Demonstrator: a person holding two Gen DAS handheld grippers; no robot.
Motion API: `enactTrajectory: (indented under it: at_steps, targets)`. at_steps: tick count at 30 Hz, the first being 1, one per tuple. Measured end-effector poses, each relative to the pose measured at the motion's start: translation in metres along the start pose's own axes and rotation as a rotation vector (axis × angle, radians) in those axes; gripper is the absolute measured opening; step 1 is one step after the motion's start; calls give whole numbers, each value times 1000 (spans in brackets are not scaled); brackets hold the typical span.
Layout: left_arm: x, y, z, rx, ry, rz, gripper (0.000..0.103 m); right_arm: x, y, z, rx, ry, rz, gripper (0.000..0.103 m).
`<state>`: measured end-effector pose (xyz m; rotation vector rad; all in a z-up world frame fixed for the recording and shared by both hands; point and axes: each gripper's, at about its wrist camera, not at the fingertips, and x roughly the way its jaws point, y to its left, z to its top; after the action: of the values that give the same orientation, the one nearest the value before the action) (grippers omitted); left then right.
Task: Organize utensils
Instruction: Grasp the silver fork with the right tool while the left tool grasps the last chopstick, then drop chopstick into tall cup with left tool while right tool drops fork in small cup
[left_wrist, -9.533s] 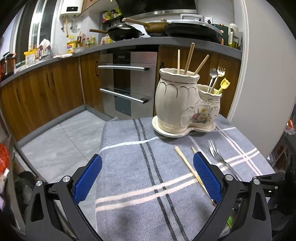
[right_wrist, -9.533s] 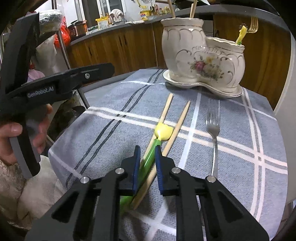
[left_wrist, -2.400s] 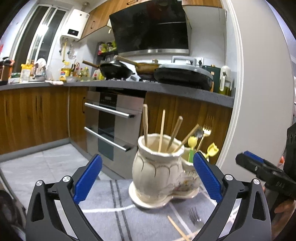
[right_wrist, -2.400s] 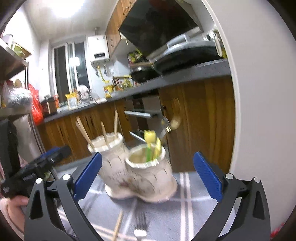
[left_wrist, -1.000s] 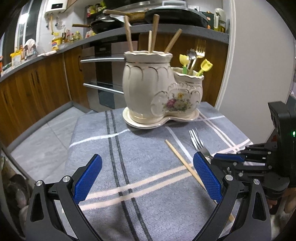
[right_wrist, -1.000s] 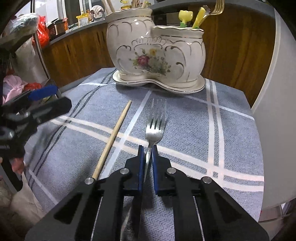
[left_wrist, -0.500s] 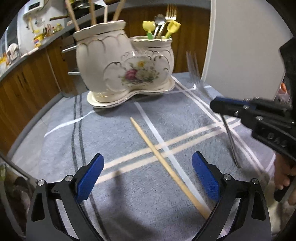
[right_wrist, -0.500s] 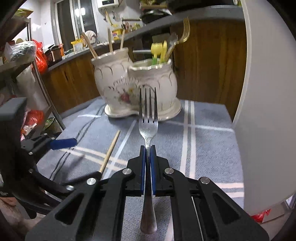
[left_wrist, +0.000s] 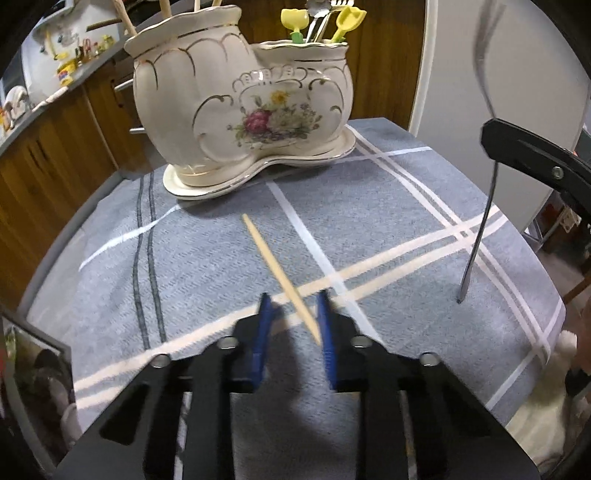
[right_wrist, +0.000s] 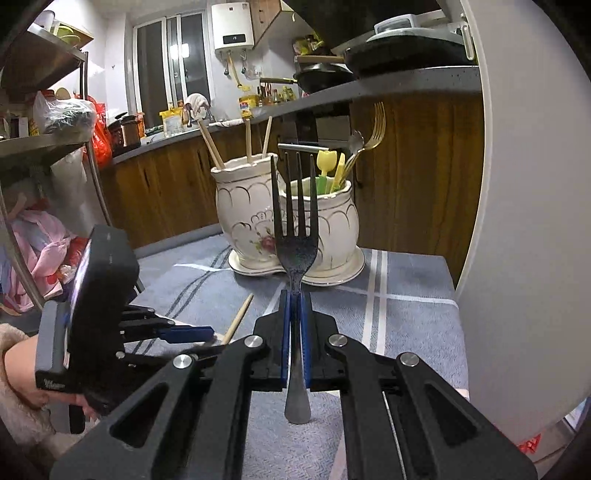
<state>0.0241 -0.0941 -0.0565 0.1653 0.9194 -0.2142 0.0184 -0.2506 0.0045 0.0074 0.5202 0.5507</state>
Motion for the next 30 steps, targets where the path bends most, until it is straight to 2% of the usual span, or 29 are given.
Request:
enactTrajectory:
  at_steps: [1,6,11,14,17,18,20,24,30]
  targets:
    - [0,3,1,1,3,-4,13,-1,0,1,1,-4,2,5]
    - [-3,13,2,19,13,-43,7,-4,1,2,0,-17,10,5]
    - [-7,13,1,45,25,-29,7,1,2,1,-4,-11,14,5]
    - [-6,12,1,45,21,-25,12,1,3,0,-1,-14,13,5]
    - [-3,10,0,57,6,-19,12,-2,3,2,5,-36,13,5]
    - [-3,11,-1,63,0,-19,7,-3,3,2,7,-45,13,5]
    - [-5,13,-3,61,-11,-30,7,-7,4,3,10,-71,13,5]
    - [-27,23,-5,49,-94,-71,7,-13,4,6,13,-130,8,5]
    - [-83,40,-12,43,-310,-148,7,-18,11,17,4,-202,1,5]
